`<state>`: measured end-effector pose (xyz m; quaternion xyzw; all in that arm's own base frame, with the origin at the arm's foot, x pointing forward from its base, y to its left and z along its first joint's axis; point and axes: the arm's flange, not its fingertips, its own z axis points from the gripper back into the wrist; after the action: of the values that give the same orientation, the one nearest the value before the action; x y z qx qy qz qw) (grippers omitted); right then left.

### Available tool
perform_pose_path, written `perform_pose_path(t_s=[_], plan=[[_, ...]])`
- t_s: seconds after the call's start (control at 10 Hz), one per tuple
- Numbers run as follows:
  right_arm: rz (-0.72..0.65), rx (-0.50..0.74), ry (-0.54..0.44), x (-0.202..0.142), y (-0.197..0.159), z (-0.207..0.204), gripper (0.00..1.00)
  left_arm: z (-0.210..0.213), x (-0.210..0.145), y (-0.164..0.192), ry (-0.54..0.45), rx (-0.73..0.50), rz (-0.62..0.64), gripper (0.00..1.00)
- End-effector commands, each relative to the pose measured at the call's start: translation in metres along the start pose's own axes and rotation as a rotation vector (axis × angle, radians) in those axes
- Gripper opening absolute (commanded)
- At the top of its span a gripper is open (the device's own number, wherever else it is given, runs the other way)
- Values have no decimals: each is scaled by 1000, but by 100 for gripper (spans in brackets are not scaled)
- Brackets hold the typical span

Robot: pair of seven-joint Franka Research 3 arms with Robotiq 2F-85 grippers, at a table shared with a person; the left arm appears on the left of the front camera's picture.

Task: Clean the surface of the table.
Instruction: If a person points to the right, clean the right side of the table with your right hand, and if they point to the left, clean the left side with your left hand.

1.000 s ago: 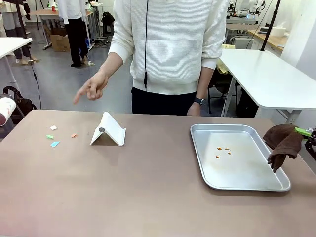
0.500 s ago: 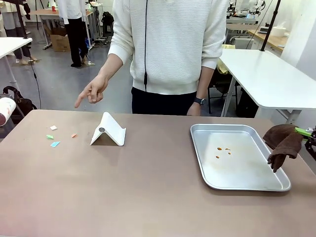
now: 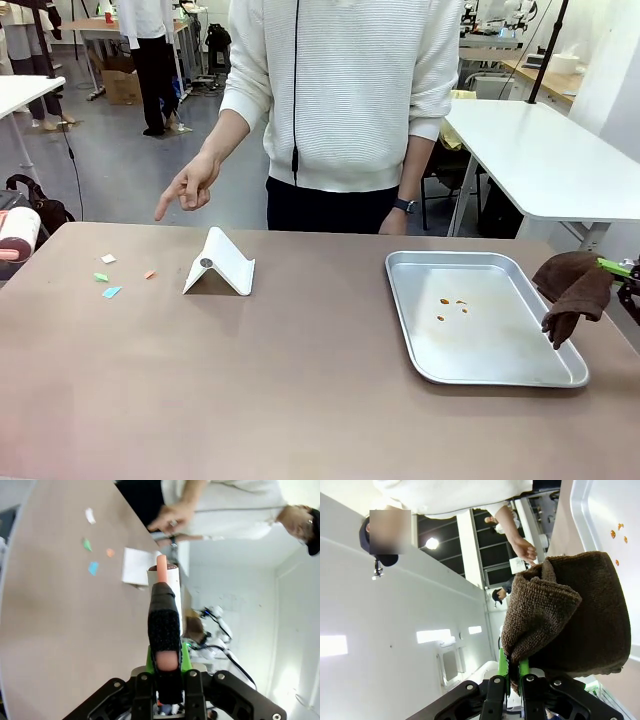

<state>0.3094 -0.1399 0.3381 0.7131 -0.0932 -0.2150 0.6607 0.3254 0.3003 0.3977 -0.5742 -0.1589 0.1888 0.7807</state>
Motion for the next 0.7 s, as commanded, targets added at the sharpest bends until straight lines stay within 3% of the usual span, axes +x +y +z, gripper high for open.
perform_pose_path(t_s=[0.0,0.6], plan=[[9,5,15,-3,5,0,0,-29,1,-5,-70,102,-39,0],[9,5,15,-3,5,0,0,-85,26,18,-122,367,-84,0]])
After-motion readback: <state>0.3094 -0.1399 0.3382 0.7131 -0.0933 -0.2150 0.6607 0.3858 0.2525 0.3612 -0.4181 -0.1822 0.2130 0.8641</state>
